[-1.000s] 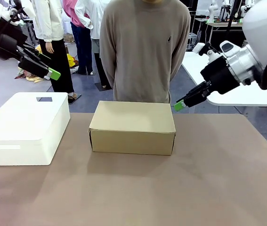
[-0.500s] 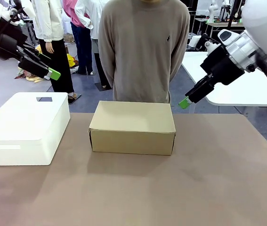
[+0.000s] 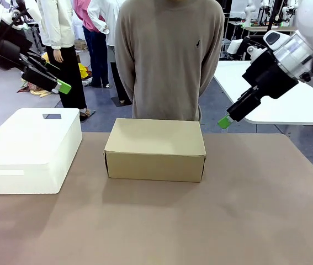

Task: Pack the shoes into the box.
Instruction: Press down on the lid of the Shoes Box.

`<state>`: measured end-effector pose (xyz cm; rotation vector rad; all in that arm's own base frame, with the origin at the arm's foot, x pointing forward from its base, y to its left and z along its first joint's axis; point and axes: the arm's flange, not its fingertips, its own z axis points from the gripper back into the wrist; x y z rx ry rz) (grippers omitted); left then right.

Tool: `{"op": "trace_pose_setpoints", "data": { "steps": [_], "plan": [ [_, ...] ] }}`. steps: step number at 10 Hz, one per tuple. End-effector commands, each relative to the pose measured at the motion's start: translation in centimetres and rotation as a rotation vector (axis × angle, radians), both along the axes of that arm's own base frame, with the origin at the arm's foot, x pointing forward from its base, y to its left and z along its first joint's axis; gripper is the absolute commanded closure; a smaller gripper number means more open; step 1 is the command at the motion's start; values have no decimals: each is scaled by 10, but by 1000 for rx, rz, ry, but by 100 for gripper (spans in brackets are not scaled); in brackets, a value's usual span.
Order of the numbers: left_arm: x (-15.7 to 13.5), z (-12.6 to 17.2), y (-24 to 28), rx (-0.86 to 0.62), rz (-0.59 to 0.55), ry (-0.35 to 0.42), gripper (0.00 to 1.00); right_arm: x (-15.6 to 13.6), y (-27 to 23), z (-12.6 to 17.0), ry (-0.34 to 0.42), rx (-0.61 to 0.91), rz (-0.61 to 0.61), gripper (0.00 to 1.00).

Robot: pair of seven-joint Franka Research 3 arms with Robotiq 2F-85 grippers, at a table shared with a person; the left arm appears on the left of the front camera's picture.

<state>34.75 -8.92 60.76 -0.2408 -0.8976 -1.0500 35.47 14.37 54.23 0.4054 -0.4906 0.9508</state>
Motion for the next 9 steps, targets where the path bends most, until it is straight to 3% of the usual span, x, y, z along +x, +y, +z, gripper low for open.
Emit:
{"op": "trace_pose_setpoints", "data": {
  "steps": [1,4,7,9],
  "plan": [
    [18,5,-18,-14,4,37,40,-13,0,0,-1,-26,-53,0],
    [51,4,-52,-14,57,155,100,-29,-2,-1,-47,-59,-87,0],
    [90,-5,-90,17,136,224,100,-44,-7,1,-111,-114,-128,0],
    [116,-21,-112,28,180,274,100,-52,-11,6,-221,-122,-143,0]
  ]
}}
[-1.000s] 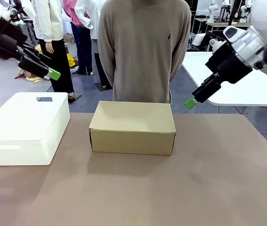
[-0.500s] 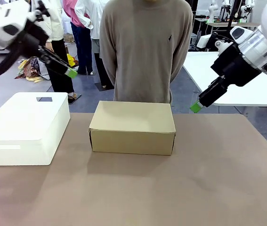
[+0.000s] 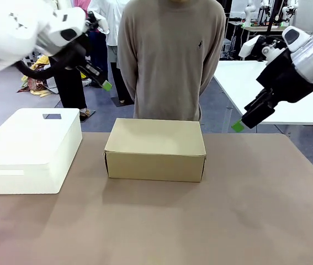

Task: Pack the shoes into the box.
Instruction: Press down on the lid of the Shoes Box.

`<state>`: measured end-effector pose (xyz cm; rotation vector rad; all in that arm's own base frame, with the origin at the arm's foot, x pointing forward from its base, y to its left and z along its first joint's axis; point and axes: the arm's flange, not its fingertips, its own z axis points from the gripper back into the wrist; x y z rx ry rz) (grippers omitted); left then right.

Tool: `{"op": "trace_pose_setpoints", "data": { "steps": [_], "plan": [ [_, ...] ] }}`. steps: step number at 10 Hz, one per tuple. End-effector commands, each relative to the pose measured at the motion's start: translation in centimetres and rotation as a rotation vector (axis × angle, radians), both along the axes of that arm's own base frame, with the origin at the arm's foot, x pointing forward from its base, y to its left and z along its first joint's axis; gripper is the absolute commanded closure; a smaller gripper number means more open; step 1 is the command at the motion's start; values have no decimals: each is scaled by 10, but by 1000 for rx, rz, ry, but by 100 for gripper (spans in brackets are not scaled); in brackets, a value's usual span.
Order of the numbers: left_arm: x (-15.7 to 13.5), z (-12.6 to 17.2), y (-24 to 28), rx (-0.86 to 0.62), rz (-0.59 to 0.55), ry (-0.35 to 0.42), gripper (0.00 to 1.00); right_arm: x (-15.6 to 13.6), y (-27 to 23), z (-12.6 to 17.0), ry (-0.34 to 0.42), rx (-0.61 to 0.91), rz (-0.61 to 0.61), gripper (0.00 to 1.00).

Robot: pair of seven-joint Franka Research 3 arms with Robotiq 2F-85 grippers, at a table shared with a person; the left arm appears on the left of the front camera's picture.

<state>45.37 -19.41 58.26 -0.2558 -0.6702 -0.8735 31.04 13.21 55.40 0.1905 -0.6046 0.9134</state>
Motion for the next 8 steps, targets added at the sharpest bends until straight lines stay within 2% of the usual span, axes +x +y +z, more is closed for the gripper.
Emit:
{"op": "trace_pose_setpoints", "data": {
  "steps": [1,4,5,6,7,8],
  "plan": [
    [22,-4,-16,3,41,59,100,-10,-1,-5,-71,-6,-54,0],
    [48,-30,-37,-2,73,116,100,-11,-4,-7,-109,33,-81,0],
    [51,-32,-39,-3,65,121,100,-1,-3,16,-87,2,-45,0],
    [52,-34,-40,-5,59,123,100,-1,-3,16,-87,2,-45,0],
    [52,-36,-41,-27,-1,125,100,-1,-3,16,-87,2,-45,0],
    [50,-41,-43,18,63,106,100,-1,-3,16,-87,2,-45,0]
  ]
}}
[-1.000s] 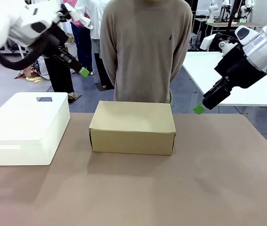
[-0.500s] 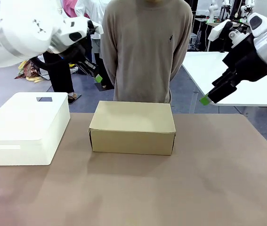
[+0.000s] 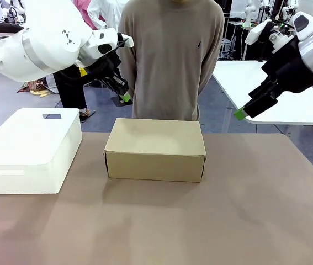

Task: Pack the shoes into the box.
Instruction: Press down on the lid of the Shoes Box.

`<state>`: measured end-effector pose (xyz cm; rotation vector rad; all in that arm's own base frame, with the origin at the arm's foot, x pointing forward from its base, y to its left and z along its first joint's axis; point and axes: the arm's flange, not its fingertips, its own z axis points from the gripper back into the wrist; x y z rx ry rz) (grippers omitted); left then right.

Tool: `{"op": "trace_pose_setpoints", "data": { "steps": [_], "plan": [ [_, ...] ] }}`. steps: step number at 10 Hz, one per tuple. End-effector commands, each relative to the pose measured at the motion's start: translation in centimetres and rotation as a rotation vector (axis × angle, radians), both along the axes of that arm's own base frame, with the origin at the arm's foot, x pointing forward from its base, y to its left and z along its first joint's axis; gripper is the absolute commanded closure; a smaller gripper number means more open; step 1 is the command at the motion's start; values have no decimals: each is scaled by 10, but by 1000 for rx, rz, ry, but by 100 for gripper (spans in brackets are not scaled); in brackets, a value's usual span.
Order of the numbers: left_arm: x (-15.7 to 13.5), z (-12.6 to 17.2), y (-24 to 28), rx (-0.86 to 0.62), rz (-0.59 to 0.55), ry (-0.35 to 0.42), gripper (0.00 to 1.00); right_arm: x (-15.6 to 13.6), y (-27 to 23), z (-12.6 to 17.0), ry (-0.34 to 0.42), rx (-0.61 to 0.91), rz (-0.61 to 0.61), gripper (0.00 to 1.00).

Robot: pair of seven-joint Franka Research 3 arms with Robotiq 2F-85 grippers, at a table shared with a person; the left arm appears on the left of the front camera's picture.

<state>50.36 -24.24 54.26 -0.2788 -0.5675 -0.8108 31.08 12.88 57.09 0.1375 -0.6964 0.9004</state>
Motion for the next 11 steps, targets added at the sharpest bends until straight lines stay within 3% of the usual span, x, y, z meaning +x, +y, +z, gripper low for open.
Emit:
{"op": "trace_pose_setpoints", "data": {
  "steps": [1,6,9,11],
  "plan": [
    [0,-1,5,11,15,-4,100,-1,0,-1,11,4,-18,0],
    [2,-1,3,6,7,-1,100,-1,0,-1,11,4,-18,0],
    [42,1,-33,-11,175,71,100,-1,0,-1,11,4,-18,0],
    [65,-10,-59,-13,230,87,100,-1,0,-1,11,4,-18,0]
  ]
}}
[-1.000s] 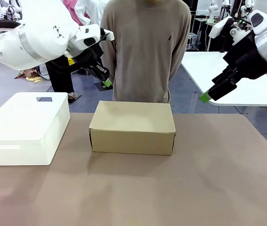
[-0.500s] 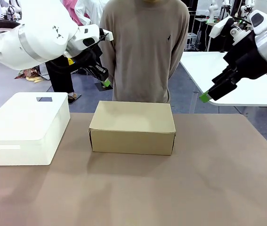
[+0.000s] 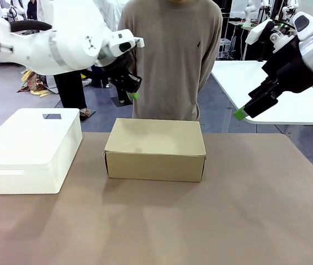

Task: Pack the shoes into the box.
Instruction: Press down on the lid of the Shoes Box.

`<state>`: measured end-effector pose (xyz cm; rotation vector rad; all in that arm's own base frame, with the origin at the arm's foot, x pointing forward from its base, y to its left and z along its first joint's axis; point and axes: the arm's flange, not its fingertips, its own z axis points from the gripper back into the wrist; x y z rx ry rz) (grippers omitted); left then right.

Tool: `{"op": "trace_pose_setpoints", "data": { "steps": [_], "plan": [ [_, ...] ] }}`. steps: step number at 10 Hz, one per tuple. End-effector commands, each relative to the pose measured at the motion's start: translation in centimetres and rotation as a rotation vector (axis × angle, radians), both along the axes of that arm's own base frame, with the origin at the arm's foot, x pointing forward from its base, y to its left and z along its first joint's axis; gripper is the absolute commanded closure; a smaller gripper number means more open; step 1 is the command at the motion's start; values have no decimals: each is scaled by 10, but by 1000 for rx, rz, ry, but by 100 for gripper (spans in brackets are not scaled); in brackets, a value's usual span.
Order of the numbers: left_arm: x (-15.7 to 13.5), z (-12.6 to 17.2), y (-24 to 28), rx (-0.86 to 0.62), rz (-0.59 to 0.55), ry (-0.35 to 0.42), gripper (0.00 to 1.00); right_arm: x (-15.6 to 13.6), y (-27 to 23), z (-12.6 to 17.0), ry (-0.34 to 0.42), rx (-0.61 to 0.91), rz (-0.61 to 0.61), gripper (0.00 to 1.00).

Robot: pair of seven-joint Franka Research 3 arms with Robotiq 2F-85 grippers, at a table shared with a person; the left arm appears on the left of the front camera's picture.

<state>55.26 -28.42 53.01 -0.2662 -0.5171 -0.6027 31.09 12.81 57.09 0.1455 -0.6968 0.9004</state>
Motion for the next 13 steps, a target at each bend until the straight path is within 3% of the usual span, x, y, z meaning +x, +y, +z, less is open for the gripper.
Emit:
{"op": "trace_pose_setpoints", "data": {
  "steps": [1,3,7,13],
  "plan": [
    [25,-3,-29,-1,33,13,100,-1,1,-1,8,-3,-20,0],
    [42,-11,-54,18,23,18,100,-1,1,-1,8,-3,-20,0],
    [68,-55,-65,24,64,39,100,-1,1,-1,8,-3,-20,0],
    [77,-95,-67,30,76,162,100,-1,1,-1,8,-3,-20,0]
  ]
}}
